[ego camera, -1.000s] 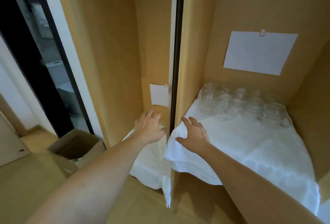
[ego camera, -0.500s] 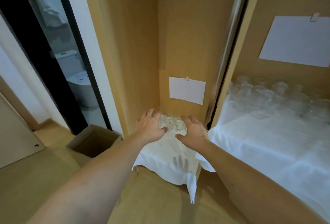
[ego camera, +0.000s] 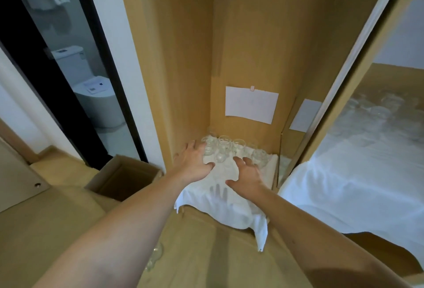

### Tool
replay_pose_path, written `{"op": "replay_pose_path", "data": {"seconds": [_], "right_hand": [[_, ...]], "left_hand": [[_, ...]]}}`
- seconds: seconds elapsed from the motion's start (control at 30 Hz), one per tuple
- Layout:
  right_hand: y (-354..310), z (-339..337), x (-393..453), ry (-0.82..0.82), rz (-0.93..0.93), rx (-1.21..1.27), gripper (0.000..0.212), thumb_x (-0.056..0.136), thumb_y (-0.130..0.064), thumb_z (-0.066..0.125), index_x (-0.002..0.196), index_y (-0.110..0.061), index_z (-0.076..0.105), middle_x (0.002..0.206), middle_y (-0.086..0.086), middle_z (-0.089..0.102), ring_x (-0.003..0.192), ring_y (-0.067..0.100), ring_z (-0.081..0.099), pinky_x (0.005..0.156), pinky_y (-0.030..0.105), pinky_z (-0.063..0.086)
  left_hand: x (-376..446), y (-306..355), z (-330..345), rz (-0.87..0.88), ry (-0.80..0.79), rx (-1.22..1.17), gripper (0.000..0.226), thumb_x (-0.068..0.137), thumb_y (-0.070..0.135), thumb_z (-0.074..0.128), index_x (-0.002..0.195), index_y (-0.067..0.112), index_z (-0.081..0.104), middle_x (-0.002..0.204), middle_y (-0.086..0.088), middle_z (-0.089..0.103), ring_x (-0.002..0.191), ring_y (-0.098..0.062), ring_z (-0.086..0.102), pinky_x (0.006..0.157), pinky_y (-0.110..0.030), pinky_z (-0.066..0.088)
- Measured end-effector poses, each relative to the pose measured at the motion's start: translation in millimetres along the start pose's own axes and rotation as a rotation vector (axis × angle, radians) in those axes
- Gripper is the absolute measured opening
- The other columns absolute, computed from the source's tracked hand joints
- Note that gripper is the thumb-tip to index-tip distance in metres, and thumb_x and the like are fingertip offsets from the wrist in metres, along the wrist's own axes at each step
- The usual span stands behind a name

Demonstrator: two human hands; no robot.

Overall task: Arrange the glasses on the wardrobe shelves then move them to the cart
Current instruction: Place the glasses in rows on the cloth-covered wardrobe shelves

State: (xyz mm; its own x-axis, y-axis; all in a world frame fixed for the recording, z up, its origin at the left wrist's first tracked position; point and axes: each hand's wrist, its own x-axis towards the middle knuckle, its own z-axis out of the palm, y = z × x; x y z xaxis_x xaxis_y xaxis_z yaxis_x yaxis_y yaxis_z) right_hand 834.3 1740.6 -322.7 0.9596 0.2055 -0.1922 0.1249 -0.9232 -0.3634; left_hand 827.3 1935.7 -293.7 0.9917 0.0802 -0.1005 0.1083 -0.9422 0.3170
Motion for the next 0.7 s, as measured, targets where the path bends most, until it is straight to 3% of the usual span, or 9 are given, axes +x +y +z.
{"op": "replay_pose_path", "data": {"seconds": [0.3, 0.7], "right_hand": [[5, 35, 61, -0.084, 0.045, -0.011, 0.081, 0.09, -0.051, 0.065, 0.157, -0.026, 0.027, 0.156, 0.006, 0.034, 0.137, 0.031, 0.041, 0.107, 0.04, 0.042], [17, 54, 199, -0.211, 0.044, -0.008, 0.076, 0.094, -0.05, 0.062, 0.156, -0.022, 0.028, 0.152, 0.01, 0.039, 0.137, 0.032, 0.042, 0.111, 0.04, 0.04]], "left_hand": [[49, -16, 32, -0.023, -0.086, -0.019, 0.076, 0.093, 0.053, 0.059, 0.157, 0.028, 0.025, 0.167, -0.004, 0.016, 0.152, -0.029, 0.016, 0.114, -0.052, 0.029], [181, -30, 78, -0.142, -0.191, -0.083, 0.079, 0.093, 0.053, 0.06, 0.157, 0.023, 0.026, 0.165, -0.007, 0.021, 0.15, -0.03, 0.02, 0.114, -0.051, 0.033]]}}
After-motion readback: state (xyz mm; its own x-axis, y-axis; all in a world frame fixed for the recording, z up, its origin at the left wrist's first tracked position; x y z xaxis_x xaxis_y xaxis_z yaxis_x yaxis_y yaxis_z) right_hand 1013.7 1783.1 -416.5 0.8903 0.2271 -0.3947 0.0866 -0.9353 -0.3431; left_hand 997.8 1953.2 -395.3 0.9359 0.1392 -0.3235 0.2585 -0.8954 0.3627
